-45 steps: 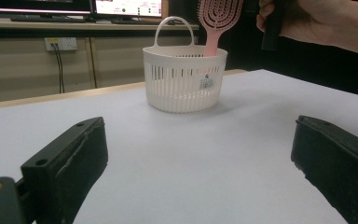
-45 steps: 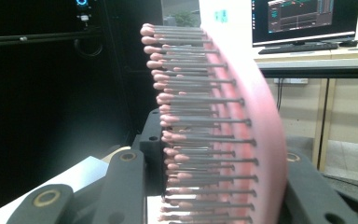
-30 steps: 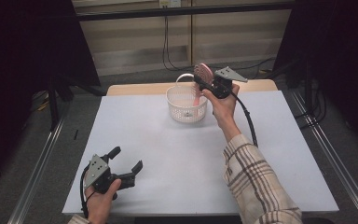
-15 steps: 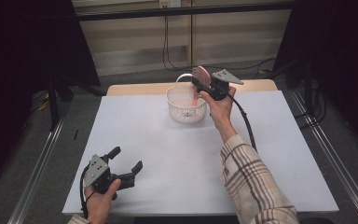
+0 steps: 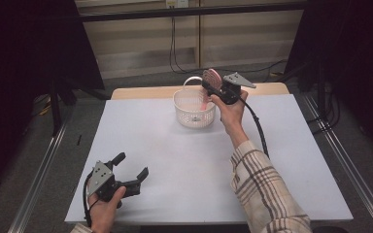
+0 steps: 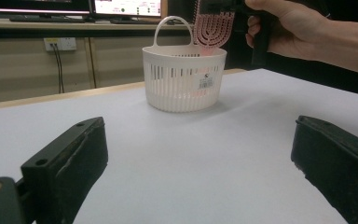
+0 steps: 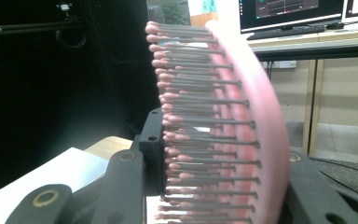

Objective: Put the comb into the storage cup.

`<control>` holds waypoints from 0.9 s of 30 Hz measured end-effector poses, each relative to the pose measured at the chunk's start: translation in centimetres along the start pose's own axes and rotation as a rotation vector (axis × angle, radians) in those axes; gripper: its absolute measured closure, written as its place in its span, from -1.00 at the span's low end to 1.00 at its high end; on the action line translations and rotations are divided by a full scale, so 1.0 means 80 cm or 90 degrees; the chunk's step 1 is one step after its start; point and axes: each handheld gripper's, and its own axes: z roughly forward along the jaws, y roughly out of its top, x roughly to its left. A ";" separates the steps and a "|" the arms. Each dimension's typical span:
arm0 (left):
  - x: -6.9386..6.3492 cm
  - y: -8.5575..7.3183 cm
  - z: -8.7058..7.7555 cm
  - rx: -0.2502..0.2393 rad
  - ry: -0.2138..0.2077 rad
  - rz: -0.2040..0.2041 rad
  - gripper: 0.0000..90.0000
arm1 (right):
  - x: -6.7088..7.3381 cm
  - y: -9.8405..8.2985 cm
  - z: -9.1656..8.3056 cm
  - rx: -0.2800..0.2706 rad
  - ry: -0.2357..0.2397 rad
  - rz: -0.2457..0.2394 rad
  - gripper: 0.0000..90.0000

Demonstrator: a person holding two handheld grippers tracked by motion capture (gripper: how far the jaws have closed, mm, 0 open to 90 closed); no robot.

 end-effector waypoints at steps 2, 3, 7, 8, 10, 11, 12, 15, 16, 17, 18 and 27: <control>0.000 0.000 0.000 0.000 0.000 0.000 -0.92 | -0.003 0.000 -0.001 0.003 -0.006 -0.001 0.35; 0.000 0.000 0.000 0.000 0.000 0.000 -0.92 | -0.004 0.000 -0.002 0.005 -0.009 -0.002 0.34; -0.001 0.000 0.001 -0.002 0.000 -0.005 -0.92 | -0.008 0.001 -0.003 0.012 -0.016 -0.010 0.33; -0.001 0.000 0.001 -0.002 0.000 -0.004 -0.92 | -0.009 0.001 -0.003 0.013 -0.018 -0.011 0.32; -0.001 0.000 0.001 -0.001 -0.001 -0.001 -0.92 | -0.010 0.001 -0.004 0.016 -0.025 -0.010 0.30; 0.000 0.000 0.000 -0.001 -0.001 -0.001 -0.92 | -0.012 0.001 -0.004 0.016 -0.027 -0.009 0.30; -0.001 0.000 0.001 -0.002 0.000 -0.005 -0.92 | -0.013 0.001 -0.004 0.019 -0.030 -0.011 0.29; 0.000 -0.001 0.001 0.000 0.000 -0.005 -0.92 | -0.016 0.001 -0.005 0.022 -0.037 -0.013 0.26; -0.001 0.000 0.001 0.000 0.000 -0.005 -0.92 | -0.017 0.002 -0.006 0.025 -0.037 -0.014 0.25; -0.001 0.000 0.001 -0.001 -0.001 -0.004 -0.92 | -0.018 0.002 -0.006 0.027 -0.037 -0.013 0.23; 0.000 0.000 0.000 0.000 -0.001 0.000 -0.92 | -0.019 0.002 -0.007 0.034 -0.038 -0.012 0.20; 0.000 0.000 0.000 -0.001 0.000 -0.001 -0.92 | -0.029 0.002 -0.009 0.045 -0.046 -0.009 0.18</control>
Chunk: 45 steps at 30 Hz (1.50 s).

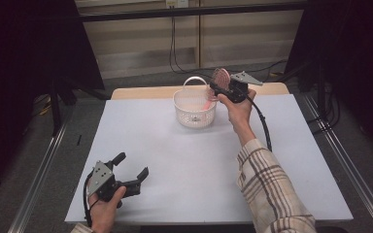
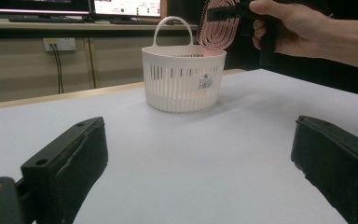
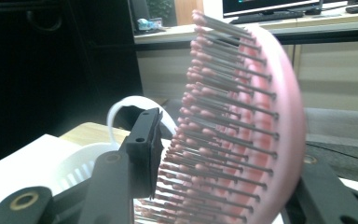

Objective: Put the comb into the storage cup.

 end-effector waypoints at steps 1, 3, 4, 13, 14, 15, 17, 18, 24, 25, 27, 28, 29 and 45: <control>0.000 0.000 0.000 -0.001 0.001 0.000 -0.92 | -0.001 -0.001 0.000 0.004 -0.003 0.002 0.17; 0.001 0.000 0.000 0.001 0.001 0.001 -0.92 | -0.003 -0.002 0.001 0.006 -0.005 0.004 0.16; 0.001 0.000 0.000 0.001 0.001 -0.001 -0.92 | -0.003 -0.002 0.001 0.007 -0.003 0.003 0.17; 0.000 0.000 0.001 0.000 0.000 -0.004 -0.92 | -0.006 -0.003 0.002 0.020 -0.007 -0.002 0.18; 0.000 0.000 0.001 0.000 0.000 -0.003 -0.92 | -0.007 -0.004 0.003 0.021 -0.006 -0.001 0.18; 0.000 0.000 0.001 0.000 0.000 -0.003 -0.92 | -0.007 -0.004 0.003 0.024 -0.006 0.002 0.18; 0.000 0.000 0.001 0.002 0.000 -0.003 -0.92 | -0.008 -0.005 0.004 0.024 -0.005 0.004 0.18; 0.000 0.000 0.001 0.002 0.000 -0.003 -0.92 | -0.007 -0.006 0.005 0.026 -0.001 0.006 0.17; 0.000 0.000 0.001 0.002 0.000 -0.003 -0.92 | -0.004 -0.010 0.008 0.027 0.001 0.010 0.19; 0.000 0.000 0.001 0.002 0.000 -0.003 -0.92 | -0.004 -0.010 0.008 0.028 0.001 0.013 0.19; 0.000 0.000 0.001 0.001 -0.001 -0.002 -0.92 | -0.004 -0.010 0.008 0.029 0.001 0.013 0.19; 0.000 0.000 0.001 0.002 -0.001 -0.003 -0.92 | -0.005 -0.010 0.009 0.028 0.002 0.015 0.18; 0.000 0.000 0.001 0.002 -0.001 -0.003 -0.92 | -0.005 -0.011 0.009 0.031 0.000 0.015 0.16; -0.001 0.000 0.001 0.001 -0.003 -0.002 -0.92 | -0.002 -0.015 0.010 0.043 0.007 0.027 0.05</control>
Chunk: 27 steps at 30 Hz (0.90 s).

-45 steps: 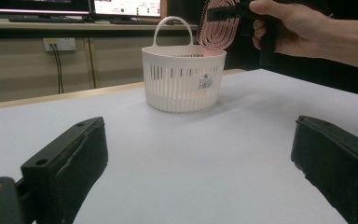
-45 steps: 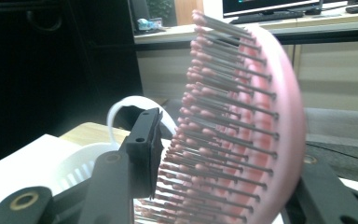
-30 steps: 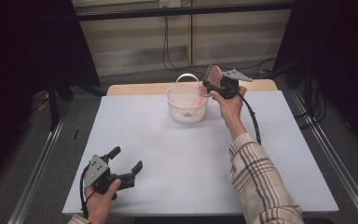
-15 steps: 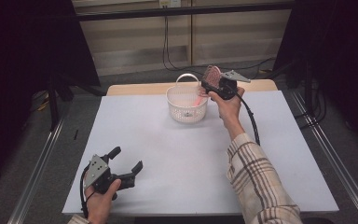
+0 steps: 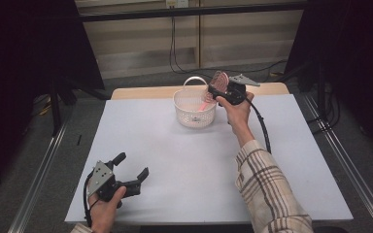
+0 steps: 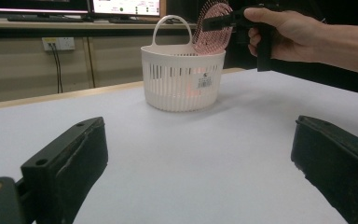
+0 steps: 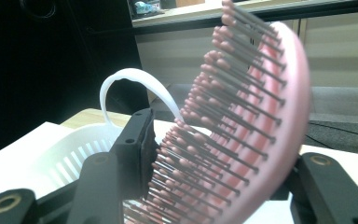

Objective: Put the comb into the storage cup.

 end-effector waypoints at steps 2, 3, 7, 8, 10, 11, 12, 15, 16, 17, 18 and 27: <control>0.000 0.000 0.000 0.000 0.001 0.001 -0.92 | 0.000 0.000 0.001 0.000 0.000 0.002 0.05; 0.001 0.000 0.000 0.000 0.002 0.001 -0.92 | 0.000 -0.001 0.001 0.000 0.001 0.000 0.05; 0.001 0.000 0.000 0.003 0.001 0.000 -0.91 | 0.000 -0.001 0.000 0.000 0.002 -0.007 0.04; 0.001 0.000 0.000 0.003 0.001 0.001 -0.92 | 0.000 -0.001 0.000 0.001 0.003 -0.007 0.04; 0.000 0.000 0.000 0.000 0.000 0.000 -0.92 | 0.000 -0.001 0.000 0.002 0.005 -0.004 0.01; 0.000 0.000 0.000 0.001 0.001 0.001 -0.92 | -0.001 -0.001 -0.001 0.002 0.004 -0.004 -0.01; 0.000 0.000 0.000 0.002 0.001 0.001 -0.92 | -0.001 -0.001 -0.001 0.002 0.005 -0.005 -0.02; 0.001 0.000 0.000 0.001 0.001 0.000 -0.92 | -0.001 0.000 -0.001 0.003 0.006 -0.005 -0.09; 0.001 0.000 0.000 0.001 0.001 0.000 -0.92 | -0.001 0.000 -0.002 0.003 0.004 -0.004 -0.11; 0.001 0.000 0.000 0.002 0.001 0.000 -0.92 | -0.002 0.001 -0.002 0.003 0.003 -0.005 -0.12; 0.001 0.000 0.000 0.002 0.001 0.000 -0.92 | -0.002 0.001 -0.003 0.002 0.003 -0.001 -0.16; 0.001 0.000 0.000 0.002 -0.002 -0.001 -0.92 | -0.004 0.006 -0.008 0.009 0.008 -0.003 -0.44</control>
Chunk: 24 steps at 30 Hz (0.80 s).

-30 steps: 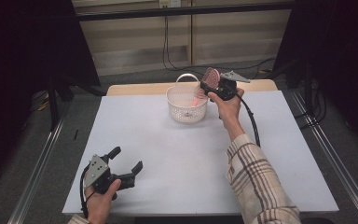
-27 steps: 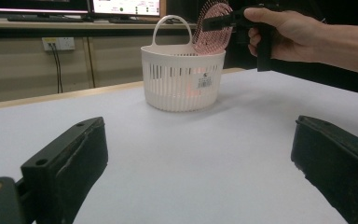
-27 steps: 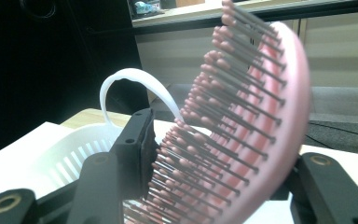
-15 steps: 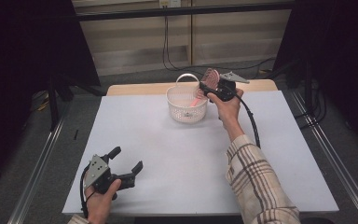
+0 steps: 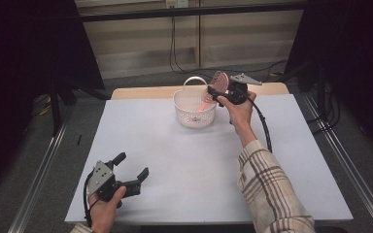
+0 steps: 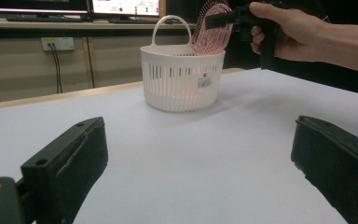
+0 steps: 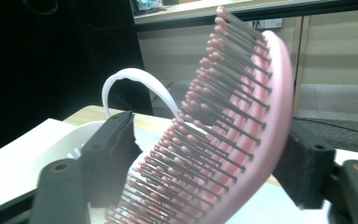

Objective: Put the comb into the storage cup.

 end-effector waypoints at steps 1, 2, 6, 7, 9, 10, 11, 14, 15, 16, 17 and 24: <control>0.000 0.000 0.000 -0.001 -0.001 -0.002 -0.92 | 0.000 0.001 -0.001 -0.002 0.000 -0.003 -0.48; 0.000 0.000 0.001 0.000 -0.001 0.000 -0.92 | 0.000 0.001 -0.001 -0.002 0.001 -0.004 -0.53; -0.001 0.001 0.003 -0.001 -0.003 0.003 -0.92 | 0.000 0.002 -0.002 -0.002 0.005 -0.008 -0.66; -0.001 0.001 0.002 0.000 -0.003 0.004 -0.92 | 0.000 0.002 -0.002 -0.002 0.005 -0.008 -0.70; 0.000 0.001 0.002 -0.003 0.000 0.001 -0.92 | 0.001 0.002 -0.003 -0.001 0.000 -0.008 -0.86; 0.000 0.001 0.001 -0.001 0.001 0.004 -0.92 | 0.001 0.003 -0.003 -0.001 0.000 -0.006 -0.90; 0.000 0.001 0.001 -0.001 0.001 0.003 -0.92 | 0.001 0.003 -0.004 -0.001 0.005 -0.001 -0.90; 0.000 0.001 0.001 -0.002 0.001 0.005 -0.92 | 0.001 0.005 -0.006 -0.002 0.011 0.001 -0.93; 0.000 0.001 0.001 -0.002 0.001 0.004 -0.92 | 0.001 0.006 -0.007 -0.001 0.010 -0.003 -0.94; -0.001 0.001 0.001 -0.003 0.001 0.002 -0.92 | 0.002 0.007 -0.008 0.000 0.009 -0.010 -0.94; 0.000 0.001 0.001 -0.003 0.002 0.003 -0.92 | 0.003 0.007 -0.009 -0.003 0.010 -0.012 -0.95; -0.001 0.001 0.001 -0.004 0.003 0.001 -0.92 | 0.001 0.011 -0.020 -0.014 0.001 -0.028 -0.99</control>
